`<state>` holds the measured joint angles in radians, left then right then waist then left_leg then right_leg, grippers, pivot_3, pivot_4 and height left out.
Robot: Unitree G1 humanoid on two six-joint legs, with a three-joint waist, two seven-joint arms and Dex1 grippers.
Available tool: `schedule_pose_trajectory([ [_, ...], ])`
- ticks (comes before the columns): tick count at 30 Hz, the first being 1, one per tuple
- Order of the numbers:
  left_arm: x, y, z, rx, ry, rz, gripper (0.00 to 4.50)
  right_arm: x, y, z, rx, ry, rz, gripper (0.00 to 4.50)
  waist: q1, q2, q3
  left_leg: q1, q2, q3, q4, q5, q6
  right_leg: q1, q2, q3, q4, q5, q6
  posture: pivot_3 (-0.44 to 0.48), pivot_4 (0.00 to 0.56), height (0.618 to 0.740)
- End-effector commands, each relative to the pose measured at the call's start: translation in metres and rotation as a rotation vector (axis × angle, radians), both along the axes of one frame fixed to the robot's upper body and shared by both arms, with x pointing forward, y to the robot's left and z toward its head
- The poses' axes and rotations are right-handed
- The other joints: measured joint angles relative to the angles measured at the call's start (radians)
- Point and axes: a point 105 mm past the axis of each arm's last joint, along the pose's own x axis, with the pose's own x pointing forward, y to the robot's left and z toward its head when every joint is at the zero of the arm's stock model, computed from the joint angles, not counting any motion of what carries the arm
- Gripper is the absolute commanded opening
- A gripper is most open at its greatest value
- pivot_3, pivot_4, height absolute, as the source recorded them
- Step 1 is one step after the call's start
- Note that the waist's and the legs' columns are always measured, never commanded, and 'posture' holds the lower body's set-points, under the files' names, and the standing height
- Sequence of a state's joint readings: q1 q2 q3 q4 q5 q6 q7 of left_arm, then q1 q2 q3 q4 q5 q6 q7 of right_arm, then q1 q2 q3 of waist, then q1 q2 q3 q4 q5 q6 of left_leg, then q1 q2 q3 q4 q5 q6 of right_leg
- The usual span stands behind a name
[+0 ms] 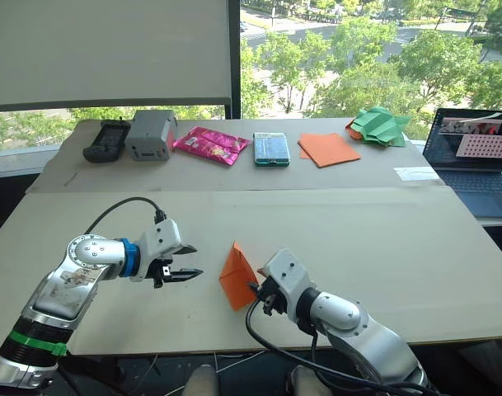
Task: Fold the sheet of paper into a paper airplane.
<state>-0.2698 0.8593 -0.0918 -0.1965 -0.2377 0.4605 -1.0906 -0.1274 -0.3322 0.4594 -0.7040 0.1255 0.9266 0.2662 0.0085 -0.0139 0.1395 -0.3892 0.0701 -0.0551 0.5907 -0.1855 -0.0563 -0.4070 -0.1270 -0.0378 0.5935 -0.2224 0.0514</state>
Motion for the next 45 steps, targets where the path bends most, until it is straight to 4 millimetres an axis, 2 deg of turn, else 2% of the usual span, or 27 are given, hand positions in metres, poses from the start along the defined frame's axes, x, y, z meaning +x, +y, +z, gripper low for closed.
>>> schedule_pose_trajectory([
  [1, 0.003, 0.006, 0.012, -0.010, -0.054, 0.019, 2.78, 0.004, -0.001, 0.013, 0.022, -0.068, -0.016, 0.44, 0.000, 0.000, 0.000, 0.000, 0.000, 0.000, 0.000, 0.000, 0.000, 0.000, 0.000, 0.000, 0.000, 0.000, 0.000, 0.000, 0.150, 0.706],
  [2, 0.004, 0.007, 0.012, -0.012, -0.058, 0.026, 2.78, 0.005, -0.002, 0.012, 0.012, -0.072, -0.013, 0.06, 0.000, 0.000, 0.000, 0.000, 0.000, 0.000, 0.000, 0.000, 0.000, 0.000, 0.000, 0.000, 0.000, 0.000, 0.000, 0.000, 0.150, 0.706],
  [8, 0.013, 0.004, 0.022, -0.062, -0.076, 0.076, 2.78, 0.008, -0.002, 0.013, -0.029, -0.171, 0.107, 0.02, 0.002, 0.000, 0.000, 0.000, 0.000, 0.001, 0.000, 0.000, 0.000, 0.001, 0.000, 0.000, 0.000, 0.000, 0.000, 0.000, 0.150, 0.706],
  [11, 0.019, 0.007, 0.031, -0.109, -0.076, 0.118, 2.78, 0.003, 0.003, 0.018, -0.046, -0.264, 0.282, 0.02, 0.001, -0.001, 0.000, 0.000, 0.000, 0.001, 0.000, 0.000, 0.000, 0.001, 0.000, 0.000, 0.000, 0.000, 0.000, 0.000, 0.150, 0.706],
  [14, 0.017, 0.012, 0.043, -0.186, -0.043, 0.131, 2.78, -0.001, 0.006, 0.024, -0.103, -0.426, 0.554, 0.02, -0.005, -0.001, 0.001, 0.001, 0.000, 0.001, 0.001, 0.000, 0.000, 0.002, 0.000, 0.000, 0.000, 0.000, 0.000, 0.000, 0.150, 0.706],
  [18, 0.013, 0.017, 0.044, -0.243, 0.009, 0.150, 2.78, 0.008, 0.006, 0.009, -0.240, -0.528, 0.765, 0.02, -0.021, -0.002, 0.001, 0.003, 0.000, 0.000, 0.000, 0.002, 0.004, 0.004, 0.000, 0.000, 0.000, 0.000, 0.000, 0.000, 0.150, 0.706],
  [24, 0.000, 0.013, 0.031, -0.252, 0.063, 0.138, 2.78, 0.021, 0.010, -0.004, -0.321, -0.595, 0.884, 0.02, -0.023, -0.003, 0.001, 0.004, 0.000, 0.001, 0.000, 0.006, 0.010, 0.005, 0.000, 0.001, 0.002, 0.000, 0.001, 0.000, 0.150, 0.706],
  [29, -0.002, 0.011, 0.026, -0.247, 0.058, 0.146, 2.78, 0.027, 0.005, -0.011, -0.335, -0.515, 0.856, 0.02, -0.016, -0.003, 0.001, 0.004, 0.000, 0.000, 0.000, 0.006, 0.010, 0.006, 0.001, 0.001, 0.003, 0.001, 0.000, 0.000, 0.150, 0.706],
  [34, -0.002, 0.006, 0.026, -0.259, 0.054, 0.131, 2.78, 0.028, 0.004, -0.002, -0.294, -0.468, 0.783, 1.59, -0.014, -0.003, 0.001, 0.004, 0.000, 0.000, 0.000, 0.006, 0.009, 0.006, 0.001, 0.001, 0.002, 0.000, 0.000, 0.000, 0.150, 0.706],
  [37, -0.004, 0.006, 0.022, -0.246, 0.058, 0.123, 2.78, 0.021, 0.004, 0.008, -0.259, -0.465, 0.752, 2.58, -0.012, -0.003, 0.001, 0.004, 0.000, 0.000, 0.000, 0.005, 0.008, 0.005, 0.001, 0.001, 0.002, 0.000, 0.000, 0.000, 0.150, 0.706],
  [41, -0.004, 0.003, 0.017, -0.261, 0.068, 0.125, 2.78, 0.013, 0.006, 0.019, -0.199, -0.450, 0.671, 2.58, -0.008, -0.003, 0.001, 0.004, 0.000, 0.000, 0.000, 0.005, 0.008, 0.005, 0.001, 0.001, 0.003, 0.000, 0.000, 0.000, 0.150, 0.706],
  [45, -0.002, -0.003, 0.015, -0.296, 0.077, 0.113, 1.58, 0.011, 0.009, 0.025, -0.134, -0.415, 0.585, 2.62, -0.003, -0.003, 0.000, 0.003, 0.000, 0.000, 0.000, 0.005, 0.008, 0.005, 0.001, 0.001, 0.003, 0.000, 0.000, 0.000, 0.150, 0.706],
])
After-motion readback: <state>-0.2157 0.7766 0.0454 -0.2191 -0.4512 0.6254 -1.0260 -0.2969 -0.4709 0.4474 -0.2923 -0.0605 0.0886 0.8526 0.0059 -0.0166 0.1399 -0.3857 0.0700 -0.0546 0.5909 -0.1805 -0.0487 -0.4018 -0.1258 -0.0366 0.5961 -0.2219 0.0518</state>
